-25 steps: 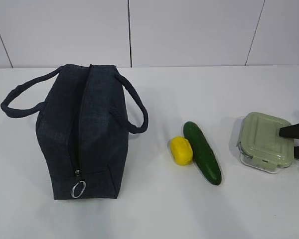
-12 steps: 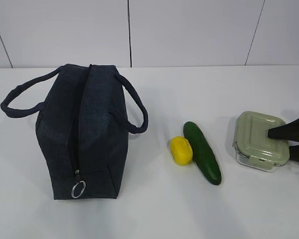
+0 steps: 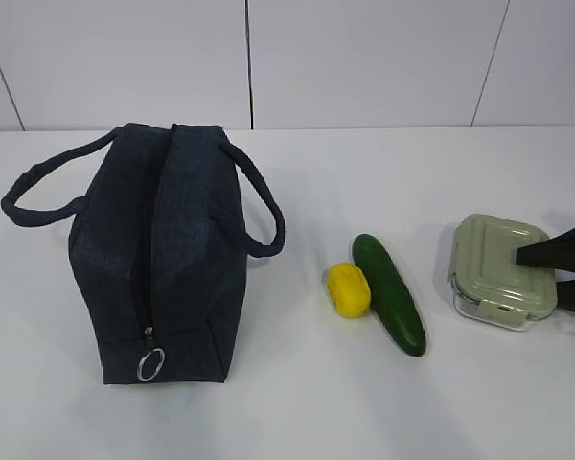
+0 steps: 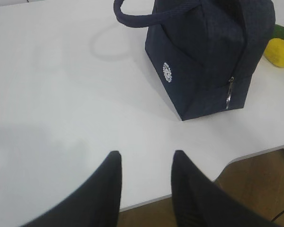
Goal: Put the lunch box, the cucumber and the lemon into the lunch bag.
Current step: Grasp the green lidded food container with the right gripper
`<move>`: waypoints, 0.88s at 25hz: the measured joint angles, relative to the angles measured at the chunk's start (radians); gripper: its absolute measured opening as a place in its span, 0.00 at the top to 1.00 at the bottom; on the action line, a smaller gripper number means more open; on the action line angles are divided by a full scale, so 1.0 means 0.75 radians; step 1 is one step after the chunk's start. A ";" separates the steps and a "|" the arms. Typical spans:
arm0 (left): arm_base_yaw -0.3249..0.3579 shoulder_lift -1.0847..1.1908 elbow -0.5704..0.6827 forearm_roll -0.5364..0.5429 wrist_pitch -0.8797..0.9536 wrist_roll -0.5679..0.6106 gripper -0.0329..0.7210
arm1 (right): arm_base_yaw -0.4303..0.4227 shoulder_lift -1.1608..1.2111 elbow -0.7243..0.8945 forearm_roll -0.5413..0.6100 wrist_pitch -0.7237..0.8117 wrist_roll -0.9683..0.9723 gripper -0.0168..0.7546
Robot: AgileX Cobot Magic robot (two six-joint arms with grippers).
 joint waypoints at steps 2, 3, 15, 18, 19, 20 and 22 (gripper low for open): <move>0.000 0.000 0.000 0.000 0.000 0.000 0.64 | 0.000 0.000 0.000 0.000 0.000 0.005 0.21; 0.000 0.000 0.000 0.000 0.000 0.000 0.64 | 0.000 0.000 0.000 0.000 0.000 0.007 0.21; 0.000 0.000 0.000 0.000 0.000 0.000 0.64 | 0.000 0.001 0.000 0.002 0.000 0.010 0.22; 0.000 0.000 0.000 0.000 0.000 0.000 0.64 | 0.000 0.001 0.000 0.002 0.000 0.010 0.22; 0.000 0.000 0.000 0.000 0.000 0.000 0.64 | 0.000 0.001 0.000 0.002 0.000 0.010 0.22; 0.000 0.000 0.000 0.000 0.000 0.000 0.64 | 0.000 0.001 0.000 0.002 0.000 0.010 0.22; 0.000 0.000 0.000 0.000 0.000 0.000 0.64 | 0.000 0.001 0.000 0.000 0.000 0.010 0.22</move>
